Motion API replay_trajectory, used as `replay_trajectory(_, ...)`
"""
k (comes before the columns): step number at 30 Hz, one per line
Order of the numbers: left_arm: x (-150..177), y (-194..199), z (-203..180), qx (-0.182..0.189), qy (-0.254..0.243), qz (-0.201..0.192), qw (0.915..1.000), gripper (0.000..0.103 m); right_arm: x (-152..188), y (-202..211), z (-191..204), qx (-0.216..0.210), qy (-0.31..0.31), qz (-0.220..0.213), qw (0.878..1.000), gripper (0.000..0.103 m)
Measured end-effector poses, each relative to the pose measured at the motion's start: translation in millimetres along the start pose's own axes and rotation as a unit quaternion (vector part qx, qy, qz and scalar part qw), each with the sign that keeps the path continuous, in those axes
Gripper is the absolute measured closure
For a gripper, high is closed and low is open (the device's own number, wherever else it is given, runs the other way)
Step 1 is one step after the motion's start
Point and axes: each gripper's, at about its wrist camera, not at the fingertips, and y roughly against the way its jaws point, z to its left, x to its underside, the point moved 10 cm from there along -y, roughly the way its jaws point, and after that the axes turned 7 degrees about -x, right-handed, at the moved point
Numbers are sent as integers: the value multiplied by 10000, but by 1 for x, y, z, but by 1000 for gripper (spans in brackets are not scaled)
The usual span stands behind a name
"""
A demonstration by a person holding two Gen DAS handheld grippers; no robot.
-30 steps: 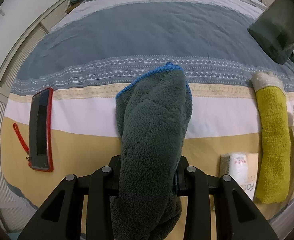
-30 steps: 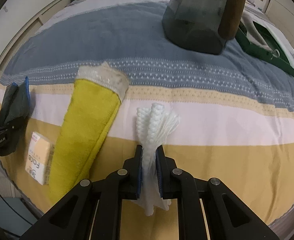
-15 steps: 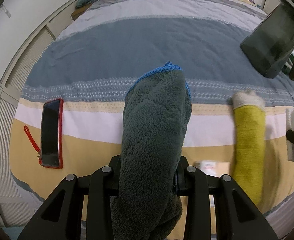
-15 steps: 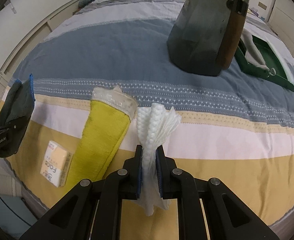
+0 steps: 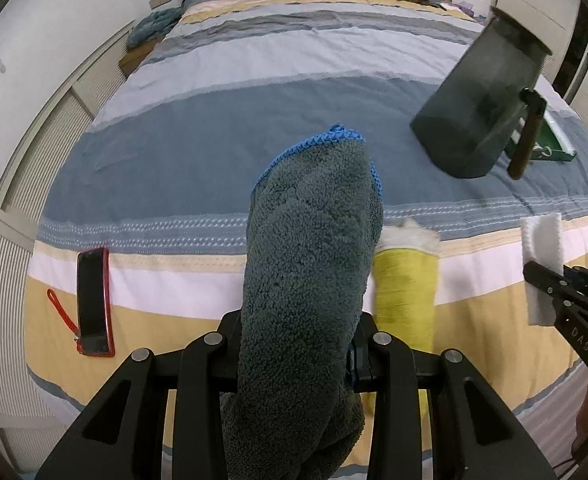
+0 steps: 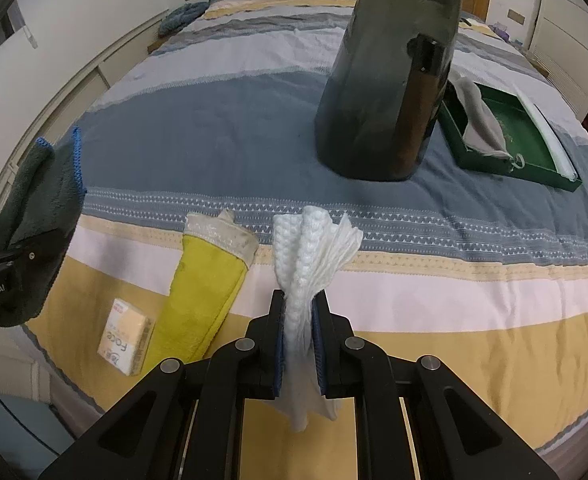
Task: Organize soft objects
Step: 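Lift the towel and cloth with both tools off the bed, then carry the towel and cloth with both tools over the green tray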
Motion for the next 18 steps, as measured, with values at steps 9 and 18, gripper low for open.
replay_trajectory(9, -11, 16, -27, 173, -192, -117, 9996, 73, -2, 22, -16, -56, -164, -149, 9997, 91)
replay_trajectory(18, -17, 34, -76, 407, -556, -142, 9975, 73, 2, 47, -47, 53, -377, -228, 9990, 91)
